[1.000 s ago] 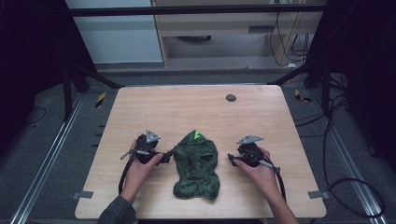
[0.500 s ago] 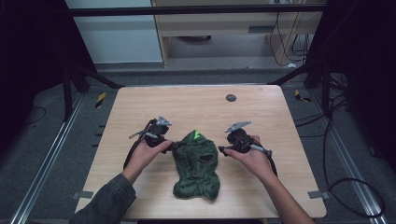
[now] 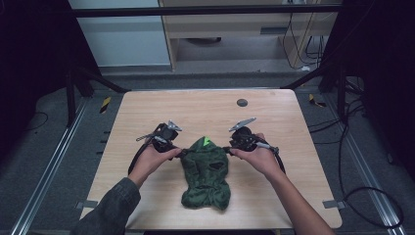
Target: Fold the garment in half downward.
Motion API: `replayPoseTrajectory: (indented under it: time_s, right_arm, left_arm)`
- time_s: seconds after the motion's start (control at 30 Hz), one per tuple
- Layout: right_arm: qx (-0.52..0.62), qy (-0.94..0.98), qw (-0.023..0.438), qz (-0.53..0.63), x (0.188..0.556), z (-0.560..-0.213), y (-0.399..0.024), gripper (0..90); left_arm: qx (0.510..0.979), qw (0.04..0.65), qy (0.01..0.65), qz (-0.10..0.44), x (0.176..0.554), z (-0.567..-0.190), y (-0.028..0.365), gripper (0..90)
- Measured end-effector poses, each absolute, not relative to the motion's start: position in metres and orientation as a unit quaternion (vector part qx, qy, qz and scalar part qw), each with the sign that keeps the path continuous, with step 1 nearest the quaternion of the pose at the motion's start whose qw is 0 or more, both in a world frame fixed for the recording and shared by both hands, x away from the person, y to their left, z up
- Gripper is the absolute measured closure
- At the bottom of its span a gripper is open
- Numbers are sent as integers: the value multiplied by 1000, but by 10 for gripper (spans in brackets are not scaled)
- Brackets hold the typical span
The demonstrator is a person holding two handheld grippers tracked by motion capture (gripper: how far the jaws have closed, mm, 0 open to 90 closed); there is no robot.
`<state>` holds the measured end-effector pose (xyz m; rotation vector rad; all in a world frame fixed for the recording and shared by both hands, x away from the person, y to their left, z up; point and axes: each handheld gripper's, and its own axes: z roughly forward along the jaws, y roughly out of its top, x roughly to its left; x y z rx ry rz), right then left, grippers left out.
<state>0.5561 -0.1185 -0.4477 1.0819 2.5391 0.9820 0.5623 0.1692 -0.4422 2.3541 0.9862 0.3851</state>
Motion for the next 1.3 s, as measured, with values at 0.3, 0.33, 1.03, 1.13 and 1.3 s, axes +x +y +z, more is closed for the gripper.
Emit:
replayPoseTrajectory:
  time_s: [0.3,0.33,1.03,1.13,1.3]
  right_arm:
    - [365,865,78,336,571,-460,-107,679]
    - [365,865,78,336,571,-460,-107,679]
    - [376,881,54,282,580,-476,-91,514]
    - [373,886,50,273,576,-479,-88,555]
    - [368,887,51,274,574,-479,-86,618]
  left_arm:
    - [879,284,367,111,571,-455,173,273]
    - [879,284,367,111,571,-455,173,291]
    - [898,253,355,63,576,-472,165,358]
    - [900,249,353,57,576,-474,163,401]
    - [901,253,350,48,575,-475,163,497]
